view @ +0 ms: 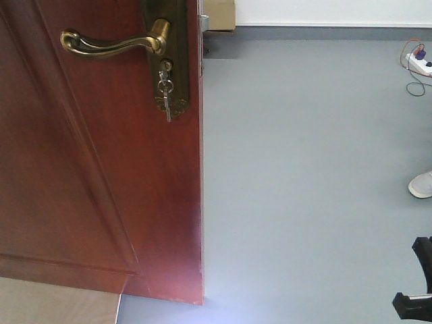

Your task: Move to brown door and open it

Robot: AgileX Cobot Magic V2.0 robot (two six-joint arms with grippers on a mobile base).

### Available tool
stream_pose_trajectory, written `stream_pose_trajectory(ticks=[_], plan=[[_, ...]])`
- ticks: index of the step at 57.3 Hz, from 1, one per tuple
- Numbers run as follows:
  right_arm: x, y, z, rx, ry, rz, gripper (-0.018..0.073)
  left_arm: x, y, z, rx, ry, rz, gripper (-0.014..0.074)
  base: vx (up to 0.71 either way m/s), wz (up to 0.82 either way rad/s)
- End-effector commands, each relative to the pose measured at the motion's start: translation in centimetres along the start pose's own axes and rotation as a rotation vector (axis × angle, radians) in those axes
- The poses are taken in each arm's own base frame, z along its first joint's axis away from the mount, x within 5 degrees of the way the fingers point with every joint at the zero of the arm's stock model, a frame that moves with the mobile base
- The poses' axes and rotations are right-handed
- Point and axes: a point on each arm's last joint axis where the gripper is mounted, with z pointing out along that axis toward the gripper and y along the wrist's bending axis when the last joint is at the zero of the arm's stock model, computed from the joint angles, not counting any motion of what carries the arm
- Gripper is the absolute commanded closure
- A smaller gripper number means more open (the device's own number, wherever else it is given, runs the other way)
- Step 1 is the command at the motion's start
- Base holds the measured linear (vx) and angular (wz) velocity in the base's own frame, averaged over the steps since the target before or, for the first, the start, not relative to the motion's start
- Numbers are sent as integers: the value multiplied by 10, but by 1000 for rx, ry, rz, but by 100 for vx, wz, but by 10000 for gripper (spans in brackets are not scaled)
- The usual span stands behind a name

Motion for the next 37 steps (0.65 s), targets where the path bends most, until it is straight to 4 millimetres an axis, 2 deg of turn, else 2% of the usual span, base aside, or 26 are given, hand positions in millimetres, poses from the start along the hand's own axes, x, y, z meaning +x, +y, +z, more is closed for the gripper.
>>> stream_pose_trajectory(ticks=[1, 37], plan=[[-6, 0, 0, 5, -78, -10, 559, -14, -2, -2, 21, -107, -9, 561, 0, 0], [-6, 0, 0, 5, -78, -10, 559, -14, -2, -2, 21, -107, -9, 561, 0, 0]])
